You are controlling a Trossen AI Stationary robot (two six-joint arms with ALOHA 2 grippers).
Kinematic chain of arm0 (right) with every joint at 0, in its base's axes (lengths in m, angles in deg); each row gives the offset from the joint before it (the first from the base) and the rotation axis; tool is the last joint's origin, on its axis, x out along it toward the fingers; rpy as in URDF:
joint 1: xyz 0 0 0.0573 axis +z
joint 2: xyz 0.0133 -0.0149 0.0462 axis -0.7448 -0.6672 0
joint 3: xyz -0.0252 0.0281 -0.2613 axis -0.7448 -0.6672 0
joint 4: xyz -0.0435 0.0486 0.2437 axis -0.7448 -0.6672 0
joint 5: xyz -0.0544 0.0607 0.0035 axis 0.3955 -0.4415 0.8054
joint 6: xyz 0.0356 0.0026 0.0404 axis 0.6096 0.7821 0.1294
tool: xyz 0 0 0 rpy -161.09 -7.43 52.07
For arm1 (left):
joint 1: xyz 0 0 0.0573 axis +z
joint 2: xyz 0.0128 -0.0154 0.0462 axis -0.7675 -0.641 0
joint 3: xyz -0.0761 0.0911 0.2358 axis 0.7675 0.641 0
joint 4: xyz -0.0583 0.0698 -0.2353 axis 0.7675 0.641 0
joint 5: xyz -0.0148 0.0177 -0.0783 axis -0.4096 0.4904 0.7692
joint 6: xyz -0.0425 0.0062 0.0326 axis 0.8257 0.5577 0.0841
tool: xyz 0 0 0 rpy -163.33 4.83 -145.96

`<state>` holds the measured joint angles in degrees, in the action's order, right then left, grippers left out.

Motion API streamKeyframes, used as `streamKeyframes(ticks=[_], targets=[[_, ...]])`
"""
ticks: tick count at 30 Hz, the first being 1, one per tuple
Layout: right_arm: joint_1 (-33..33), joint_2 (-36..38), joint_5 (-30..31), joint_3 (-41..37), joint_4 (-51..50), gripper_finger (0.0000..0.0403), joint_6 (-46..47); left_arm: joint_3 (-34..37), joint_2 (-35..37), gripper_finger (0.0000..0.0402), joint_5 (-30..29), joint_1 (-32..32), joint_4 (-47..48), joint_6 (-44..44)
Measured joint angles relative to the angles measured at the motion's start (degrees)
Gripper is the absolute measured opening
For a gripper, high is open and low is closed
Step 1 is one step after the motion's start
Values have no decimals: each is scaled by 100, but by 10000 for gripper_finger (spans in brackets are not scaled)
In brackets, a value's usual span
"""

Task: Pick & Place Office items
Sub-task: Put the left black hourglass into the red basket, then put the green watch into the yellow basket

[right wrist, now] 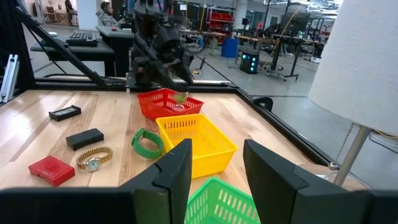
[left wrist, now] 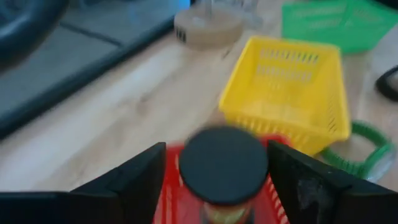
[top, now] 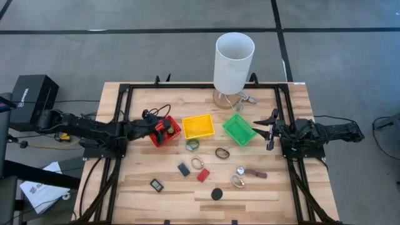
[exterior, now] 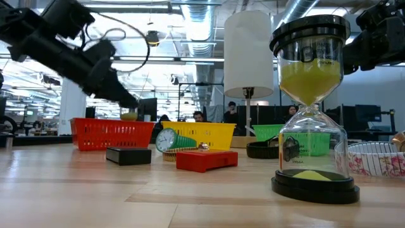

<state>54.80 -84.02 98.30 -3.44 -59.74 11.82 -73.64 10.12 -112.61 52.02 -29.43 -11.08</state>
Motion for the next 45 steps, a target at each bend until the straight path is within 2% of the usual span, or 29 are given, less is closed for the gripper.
streamKeyframes(ticks=[7,12,19,21,24,27,31,35,39,45], targets=[[-2,2,0,0,1,136,47,-300,638,286,-2,0,-25,-811],[-2,1,2,0,2,136,49,-512,927,281,76,-103,-36,-849],[-9,-1,15,0,158,136,108,-558,916,256,166,-519,-79,-849],[-9,-1,15,0,390,136,188,-558,916,248,414,-619,-128,-809],[-9,-119,17,2,763,136,138,-558,781,235,1151,-721,-453,-799],[-9,-323,17,0,1052,136,0,-683,376,222,1785,-821,-892,-878],[-108,-600,20,0,1355,136,-3,-1536,-552,209,2057,-879,-635,-1344],[-261,-925,20,0,1351,136,-9,-2815,-1641,204,2486,-855,613,-1796],[-428,-1264,20,0,1355,136,1,-3979,-2668,208,2533,-827,2148,-1927],[-582,-1664,20,0,1371,136,243,-4869,-3831,221,2608,-641,3282,-2057]])
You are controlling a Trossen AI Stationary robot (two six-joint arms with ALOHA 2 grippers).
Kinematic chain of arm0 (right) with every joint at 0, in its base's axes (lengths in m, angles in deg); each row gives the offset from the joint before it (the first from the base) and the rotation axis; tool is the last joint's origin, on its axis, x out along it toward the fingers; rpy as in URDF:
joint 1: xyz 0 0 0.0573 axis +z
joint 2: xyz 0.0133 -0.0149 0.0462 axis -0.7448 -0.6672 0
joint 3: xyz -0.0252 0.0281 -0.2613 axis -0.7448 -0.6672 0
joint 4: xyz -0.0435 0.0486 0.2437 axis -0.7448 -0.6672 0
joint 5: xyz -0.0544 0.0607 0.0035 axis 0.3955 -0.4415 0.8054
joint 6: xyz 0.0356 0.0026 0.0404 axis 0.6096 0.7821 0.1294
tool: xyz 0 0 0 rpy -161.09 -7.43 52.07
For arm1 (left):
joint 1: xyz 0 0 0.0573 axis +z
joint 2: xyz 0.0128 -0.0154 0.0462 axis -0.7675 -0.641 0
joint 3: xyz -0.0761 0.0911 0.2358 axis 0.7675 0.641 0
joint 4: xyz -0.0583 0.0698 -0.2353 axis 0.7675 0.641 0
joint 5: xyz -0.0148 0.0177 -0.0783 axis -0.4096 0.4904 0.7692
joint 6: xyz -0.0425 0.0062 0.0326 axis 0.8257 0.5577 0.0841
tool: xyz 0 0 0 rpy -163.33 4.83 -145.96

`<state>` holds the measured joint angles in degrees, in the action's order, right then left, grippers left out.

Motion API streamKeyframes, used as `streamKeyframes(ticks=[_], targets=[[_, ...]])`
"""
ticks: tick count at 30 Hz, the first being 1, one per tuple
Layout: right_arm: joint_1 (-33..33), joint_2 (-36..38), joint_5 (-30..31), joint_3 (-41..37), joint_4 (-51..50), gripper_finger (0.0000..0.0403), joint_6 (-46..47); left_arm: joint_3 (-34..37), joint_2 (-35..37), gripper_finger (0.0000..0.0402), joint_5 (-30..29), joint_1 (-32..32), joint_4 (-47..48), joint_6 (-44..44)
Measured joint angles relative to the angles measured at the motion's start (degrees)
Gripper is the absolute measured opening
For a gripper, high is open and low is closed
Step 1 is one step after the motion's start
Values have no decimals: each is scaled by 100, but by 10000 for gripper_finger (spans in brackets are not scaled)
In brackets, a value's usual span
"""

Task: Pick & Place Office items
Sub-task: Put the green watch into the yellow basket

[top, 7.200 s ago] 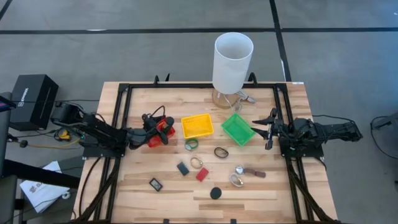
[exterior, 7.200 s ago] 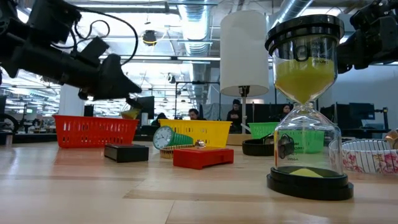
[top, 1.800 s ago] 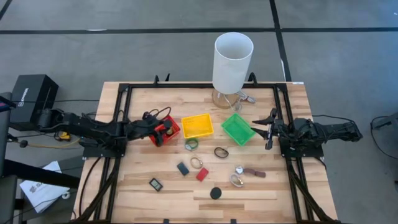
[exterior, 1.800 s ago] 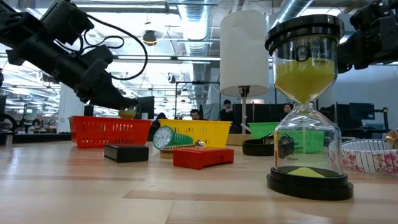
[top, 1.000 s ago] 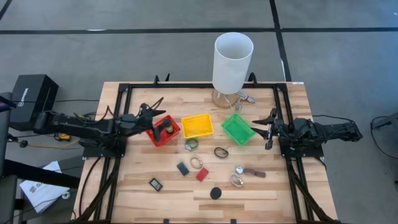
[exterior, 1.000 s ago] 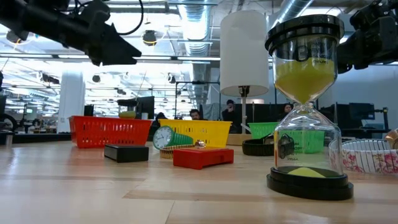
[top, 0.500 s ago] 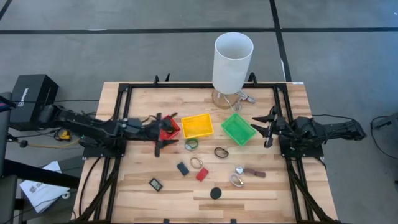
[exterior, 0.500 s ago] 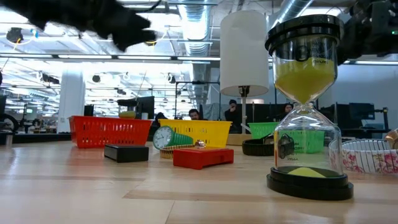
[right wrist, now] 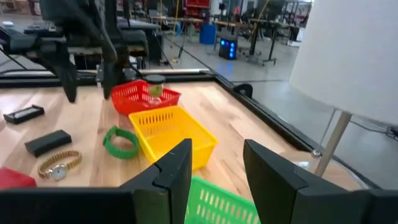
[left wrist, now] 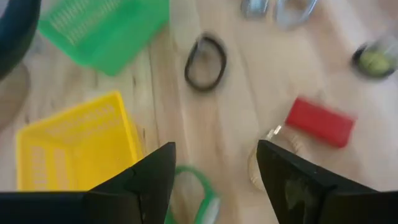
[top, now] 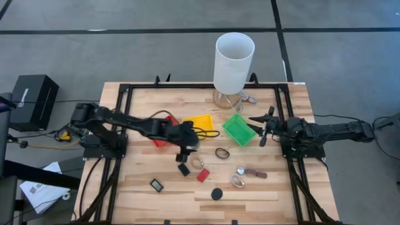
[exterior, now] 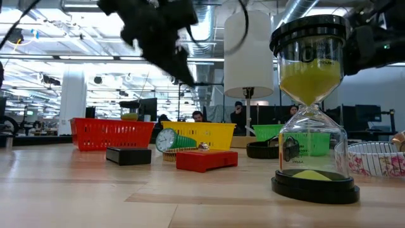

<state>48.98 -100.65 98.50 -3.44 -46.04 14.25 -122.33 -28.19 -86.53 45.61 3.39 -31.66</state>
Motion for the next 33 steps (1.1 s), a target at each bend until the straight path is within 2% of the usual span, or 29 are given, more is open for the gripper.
streamKeyframes(ticks=[3,7,12,23,28,33], targets=[[-34,-140,-2,0,-7,136,0,-46,-343,223,23,140,286,-322],[-64,-228,0,0,2,136,1,-46,-640,219,509,276,468,-442],[-62,-223,0,0,14,136,0,-46,-822,209,392,274,482,-896],[-62,-212,0,0,12,136,2,282,-875,186,541,263,426,-879],[-58,-212,0,0,11,136,2,420,-875,156,473,257,393,-888],[-58,-212,0,0,11,136,2,422,-875,89,452,257,260,-890]])
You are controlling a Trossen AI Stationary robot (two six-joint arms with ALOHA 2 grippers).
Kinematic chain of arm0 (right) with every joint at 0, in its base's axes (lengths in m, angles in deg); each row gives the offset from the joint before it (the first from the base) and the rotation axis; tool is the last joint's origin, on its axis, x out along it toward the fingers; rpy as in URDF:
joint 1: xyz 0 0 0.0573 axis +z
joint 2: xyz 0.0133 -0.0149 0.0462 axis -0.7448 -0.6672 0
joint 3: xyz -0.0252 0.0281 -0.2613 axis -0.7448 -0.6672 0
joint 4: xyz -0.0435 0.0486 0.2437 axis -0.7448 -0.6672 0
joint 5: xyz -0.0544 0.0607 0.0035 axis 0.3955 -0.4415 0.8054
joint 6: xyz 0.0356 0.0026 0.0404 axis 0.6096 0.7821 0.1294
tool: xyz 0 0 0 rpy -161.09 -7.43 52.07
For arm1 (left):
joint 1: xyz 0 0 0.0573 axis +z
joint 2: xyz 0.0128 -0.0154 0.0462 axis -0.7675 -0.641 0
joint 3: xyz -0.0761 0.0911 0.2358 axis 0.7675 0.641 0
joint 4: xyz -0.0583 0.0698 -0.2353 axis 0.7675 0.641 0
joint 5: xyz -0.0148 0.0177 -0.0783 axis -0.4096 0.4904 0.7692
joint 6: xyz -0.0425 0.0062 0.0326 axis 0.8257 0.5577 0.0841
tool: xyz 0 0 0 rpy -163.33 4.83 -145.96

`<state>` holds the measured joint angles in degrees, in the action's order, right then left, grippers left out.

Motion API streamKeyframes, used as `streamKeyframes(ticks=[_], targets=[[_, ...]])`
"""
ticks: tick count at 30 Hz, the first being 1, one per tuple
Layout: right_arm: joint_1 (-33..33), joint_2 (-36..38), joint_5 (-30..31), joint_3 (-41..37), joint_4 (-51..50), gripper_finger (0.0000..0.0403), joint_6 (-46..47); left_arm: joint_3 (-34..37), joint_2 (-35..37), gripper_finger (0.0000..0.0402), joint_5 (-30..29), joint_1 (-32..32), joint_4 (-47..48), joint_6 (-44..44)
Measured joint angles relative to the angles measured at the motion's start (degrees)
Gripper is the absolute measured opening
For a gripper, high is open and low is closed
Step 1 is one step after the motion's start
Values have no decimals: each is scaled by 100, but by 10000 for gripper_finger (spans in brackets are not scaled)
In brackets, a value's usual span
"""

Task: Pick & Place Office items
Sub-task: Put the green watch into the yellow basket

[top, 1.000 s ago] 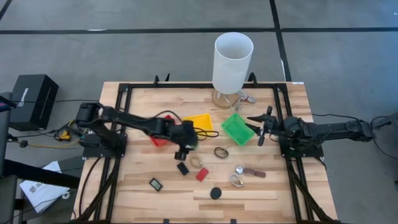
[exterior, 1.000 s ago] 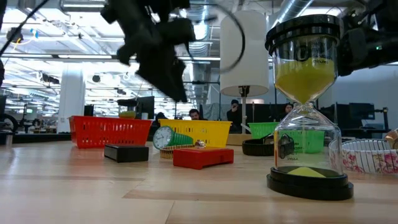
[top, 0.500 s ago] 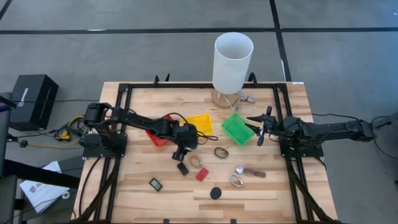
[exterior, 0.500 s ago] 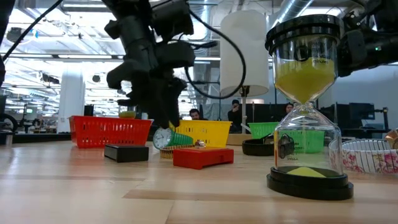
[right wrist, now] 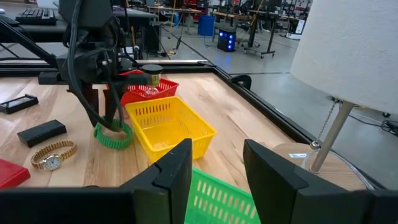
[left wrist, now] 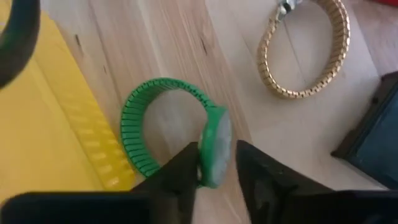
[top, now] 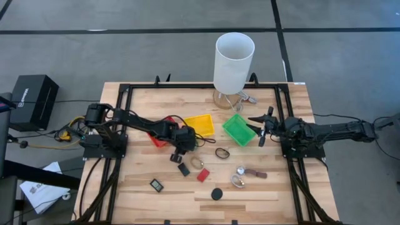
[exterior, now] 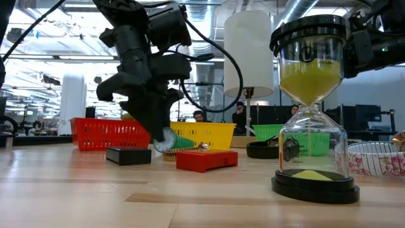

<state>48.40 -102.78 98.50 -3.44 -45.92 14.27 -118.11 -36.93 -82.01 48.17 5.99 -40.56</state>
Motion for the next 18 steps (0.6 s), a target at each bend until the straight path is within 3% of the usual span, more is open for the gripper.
streamKeyframes(ticks=[4,11,13,16,18], targets=[[0,0,-2,0,-1,136,0,0,12,25,9,-25,-77,11],[-2,0,-1,0,-1,136,0,-53,446,40,970,-384,-482,106],[0,0,0,0,16,136,0,-55,712,40,848,-513,-747,106],[-1,0,-2,0,17,136,0,-74,1149,26,66,-553,-1005,104],[0,0,-1,0,17,136,0,-71,1365,22,-154,-352,-914,146]])
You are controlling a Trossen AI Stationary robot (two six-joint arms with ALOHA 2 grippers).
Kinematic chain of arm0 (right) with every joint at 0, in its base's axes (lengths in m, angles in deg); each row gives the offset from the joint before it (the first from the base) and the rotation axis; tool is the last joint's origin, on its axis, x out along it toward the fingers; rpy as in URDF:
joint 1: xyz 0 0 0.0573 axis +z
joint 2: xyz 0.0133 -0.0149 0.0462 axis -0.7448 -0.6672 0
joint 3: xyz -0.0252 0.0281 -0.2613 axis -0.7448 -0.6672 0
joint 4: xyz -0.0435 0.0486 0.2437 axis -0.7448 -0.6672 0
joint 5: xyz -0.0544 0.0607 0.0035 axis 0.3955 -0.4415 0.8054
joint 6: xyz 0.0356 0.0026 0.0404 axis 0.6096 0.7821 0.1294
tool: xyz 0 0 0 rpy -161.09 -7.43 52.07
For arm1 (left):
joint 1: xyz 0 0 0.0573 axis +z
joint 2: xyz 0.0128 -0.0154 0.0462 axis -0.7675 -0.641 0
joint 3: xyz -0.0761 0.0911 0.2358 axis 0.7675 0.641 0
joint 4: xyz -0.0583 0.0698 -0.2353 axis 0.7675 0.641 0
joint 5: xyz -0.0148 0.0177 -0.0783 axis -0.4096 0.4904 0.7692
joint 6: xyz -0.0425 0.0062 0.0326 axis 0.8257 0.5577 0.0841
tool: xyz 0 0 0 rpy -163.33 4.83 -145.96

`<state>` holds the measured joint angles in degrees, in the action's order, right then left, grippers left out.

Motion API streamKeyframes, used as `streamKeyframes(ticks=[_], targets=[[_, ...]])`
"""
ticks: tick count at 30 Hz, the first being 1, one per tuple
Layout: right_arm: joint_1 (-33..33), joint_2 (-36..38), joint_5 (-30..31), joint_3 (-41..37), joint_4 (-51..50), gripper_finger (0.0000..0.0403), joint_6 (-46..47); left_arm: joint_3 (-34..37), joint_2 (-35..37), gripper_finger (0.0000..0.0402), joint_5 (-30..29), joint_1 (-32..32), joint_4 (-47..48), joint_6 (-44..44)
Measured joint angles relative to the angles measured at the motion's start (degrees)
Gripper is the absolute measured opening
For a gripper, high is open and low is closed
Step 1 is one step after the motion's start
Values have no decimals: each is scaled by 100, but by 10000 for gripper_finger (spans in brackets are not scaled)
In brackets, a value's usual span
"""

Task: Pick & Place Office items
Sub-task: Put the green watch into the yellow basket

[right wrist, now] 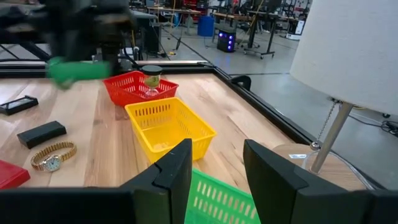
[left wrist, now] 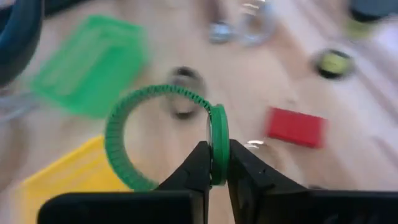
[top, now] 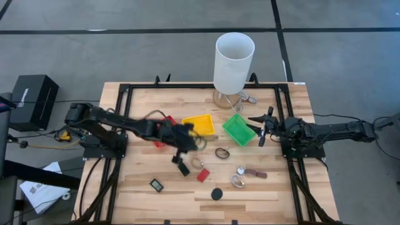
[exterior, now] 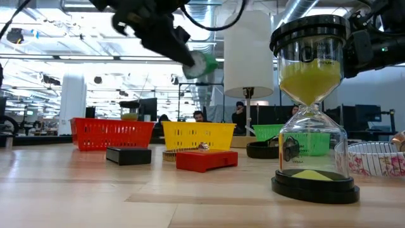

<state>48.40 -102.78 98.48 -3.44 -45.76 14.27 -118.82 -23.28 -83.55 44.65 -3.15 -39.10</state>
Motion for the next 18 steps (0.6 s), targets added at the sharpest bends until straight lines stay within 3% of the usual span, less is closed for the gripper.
streamKeyframes(ticks=[4,9,13,18], targets=[[-2,0,-1,0,135,136,-43,10,93,26,290,614,10,166],[0,0,-5,2,429,136,-91,4,-350,33,857,1449,-44,158],[-2,0,-9,2,513,136,-352,6,-778,34,865,1811,-63,160],[-2,0,-10,2,549,136,-393,12,-1126,67,851,1991,-39,175]])
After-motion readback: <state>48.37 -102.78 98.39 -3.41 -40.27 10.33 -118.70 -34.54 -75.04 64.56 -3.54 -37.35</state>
